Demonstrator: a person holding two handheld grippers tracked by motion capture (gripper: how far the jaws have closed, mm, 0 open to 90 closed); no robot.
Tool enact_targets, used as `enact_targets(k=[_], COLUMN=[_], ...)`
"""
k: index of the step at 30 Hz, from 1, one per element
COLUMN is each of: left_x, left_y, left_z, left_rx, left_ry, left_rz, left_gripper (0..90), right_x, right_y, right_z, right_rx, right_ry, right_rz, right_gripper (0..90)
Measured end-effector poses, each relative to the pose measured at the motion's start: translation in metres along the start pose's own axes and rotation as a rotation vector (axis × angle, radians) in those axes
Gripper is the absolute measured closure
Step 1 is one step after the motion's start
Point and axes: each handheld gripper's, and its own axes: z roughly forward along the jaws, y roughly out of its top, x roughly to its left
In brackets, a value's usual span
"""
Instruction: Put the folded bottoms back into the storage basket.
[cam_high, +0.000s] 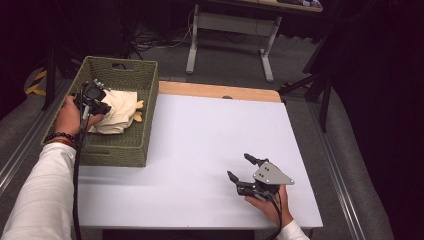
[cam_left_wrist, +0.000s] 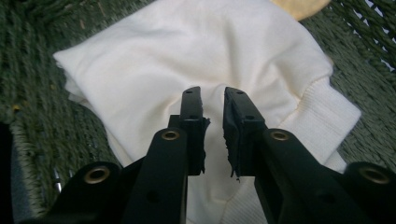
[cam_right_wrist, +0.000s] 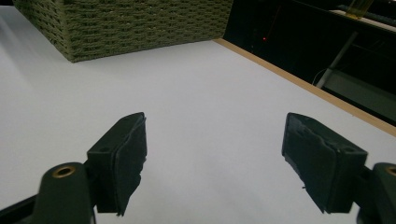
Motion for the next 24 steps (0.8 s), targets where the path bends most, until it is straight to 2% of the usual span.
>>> enact_targets(k=[5,10,13,24], left_x=[0.0,-0.002,-0.004,-0.009], left_y=[0.0,-0.001,-0.001,-0.001], left_z=[-0.008,-0.015,-0.019,-0.025], left_rx=[-0.045,-0.089,-0.112,-0.175], left_ry=[0.023,0.003,0.0,0.012], left_rz=[0.0,-0.006,-0.009,-0.019], left_gripper=[74.5,72.5,68.4,56.2], right_x=[0.0,-0.001,-0.001,-0.003], right_y=[0.0,0.0,0.0,0.0], right_z=[0.0,0.0,0.0,0.0], right_rx=[0.001,0.002,0.002,0.0], right_ry=[-0.003,-0.004,-0.005,-0.013], right_rz=[0.003,0.005,0.006,0.007], right_gripper=[22.7,22.5,22.5,22.2])
